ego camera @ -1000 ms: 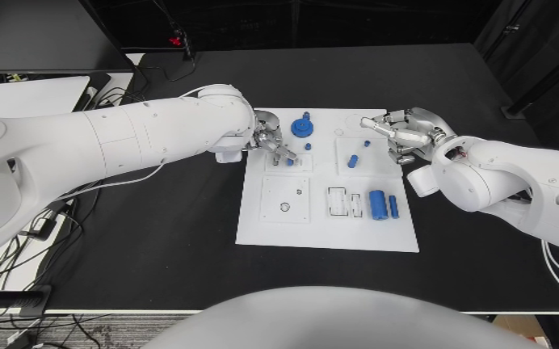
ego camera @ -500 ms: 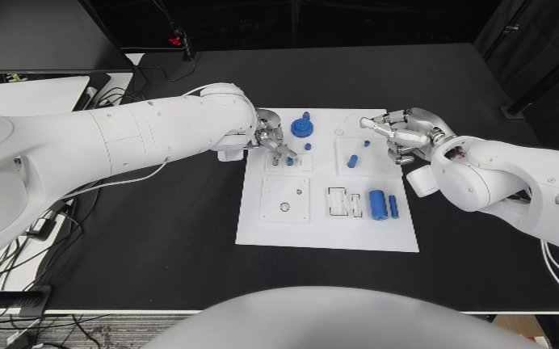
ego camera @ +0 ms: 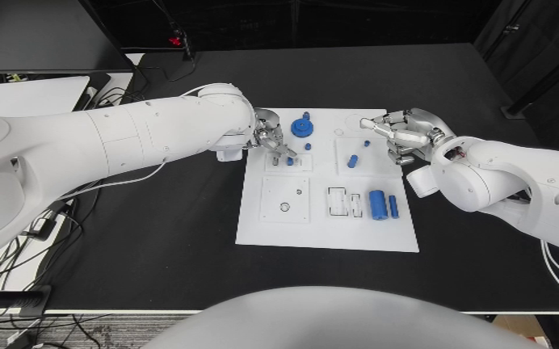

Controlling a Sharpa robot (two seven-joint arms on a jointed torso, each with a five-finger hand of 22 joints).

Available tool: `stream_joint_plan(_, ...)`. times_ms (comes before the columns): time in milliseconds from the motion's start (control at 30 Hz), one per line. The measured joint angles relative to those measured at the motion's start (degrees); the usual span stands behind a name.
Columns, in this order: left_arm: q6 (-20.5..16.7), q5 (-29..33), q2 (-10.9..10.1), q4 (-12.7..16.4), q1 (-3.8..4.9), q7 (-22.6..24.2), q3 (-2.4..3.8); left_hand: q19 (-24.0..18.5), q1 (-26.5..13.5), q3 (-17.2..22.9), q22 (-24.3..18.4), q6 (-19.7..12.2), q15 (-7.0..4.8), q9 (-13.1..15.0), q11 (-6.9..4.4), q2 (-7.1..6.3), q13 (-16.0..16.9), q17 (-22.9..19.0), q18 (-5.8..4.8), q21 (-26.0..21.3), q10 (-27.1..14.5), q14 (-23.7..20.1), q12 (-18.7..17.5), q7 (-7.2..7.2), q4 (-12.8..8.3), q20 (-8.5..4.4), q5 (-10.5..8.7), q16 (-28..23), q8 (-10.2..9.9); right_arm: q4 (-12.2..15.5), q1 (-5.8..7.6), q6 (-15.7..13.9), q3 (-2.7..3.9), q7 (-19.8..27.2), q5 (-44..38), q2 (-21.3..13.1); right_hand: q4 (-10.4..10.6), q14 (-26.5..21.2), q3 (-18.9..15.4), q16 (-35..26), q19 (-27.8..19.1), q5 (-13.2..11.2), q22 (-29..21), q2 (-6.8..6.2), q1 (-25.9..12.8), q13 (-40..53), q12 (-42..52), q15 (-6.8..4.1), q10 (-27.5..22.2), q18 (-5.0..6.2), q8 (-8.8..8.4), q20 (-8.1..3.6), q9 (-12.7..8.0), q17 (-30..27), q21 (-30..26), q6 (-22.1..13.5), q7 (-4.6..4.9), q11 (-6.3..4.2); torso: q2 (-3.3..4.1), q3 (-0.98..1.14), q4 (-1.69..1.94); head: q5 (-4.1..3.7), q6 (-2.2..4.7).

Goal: Assemble the parts on the task board

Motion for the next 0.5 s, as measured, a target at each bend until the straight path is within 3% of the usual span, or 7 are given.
stream_joint_plan(200,-2.1,0.6,-2.1,2.0,0.32,2.8,-0.04,0.0,-3.3,-3.5,0.0,-0.3,0.01,0.2,0.19,2.42,1.4,0.0,0.0,0.0,-0.2,0.0,0.2,0.32,0.0,0.0,-0.1,0.0,0.0,0.0,-0.02,0.0,0.0,0.0,0.0,0.0,0.0,0.0,0.0,0.0,0.0,0.0,0.0,0.0,0.0,0.0,0.0,0.0,0.0,0.0,0.0,0.0,0.0,0.0,0.0,0.0,0.0,0.0,-0.01,0.0,0.03,0.02,0.0)
stream_joint_plan(367,-2.9,1.6,-3.7,2.8,1.78,4.4,-0.04,0.0,-6.1,-4.3,0.0,-0.5,-0.01,0.4,0.19,2.9,1.4,0.0,0.0,0.0,-0.2,0.2,-0.2,0.52,0.0,0.0,0.35,0.0,0.0,0.0,-0.03,0.0,0.0,0.0,0.0,0.0,0.0,0.0,0.0,0.0,0.0,0.0,0.0,0.0,0.0,0.0,0.0,0.0,0.0,0.0,0.0,0.0,0.0,0.0,0.0,0.0,0.0,0.0,-0.03,0.03,0.07,0.03,0.0)
stream_joint_plan(500,-3.0,2.3,-4.7,2.8,3.39,5.4,0.02,0.0,-6.4,-4.3,0.0,-0.5,-0.01,0.5,0.18,3.15,1.4,0.0,0.0,0.0,-0.2,0.2,-0.2,0.52,-0.1,0.0,1.97,0.0,0.3,0.0,-0.03,0.0,0.0,0.0,0.0,0.0,0.0,0.0,0.0,0.0,0.0,0.0,0.0,0.0,0.0,0.0,0.0,0.0,0.0,0.0,0.0,0.0,0.0,0.0,0.0,0.0,0.0,0.0,-0.04,0.03,0.07,0.4,0.0)
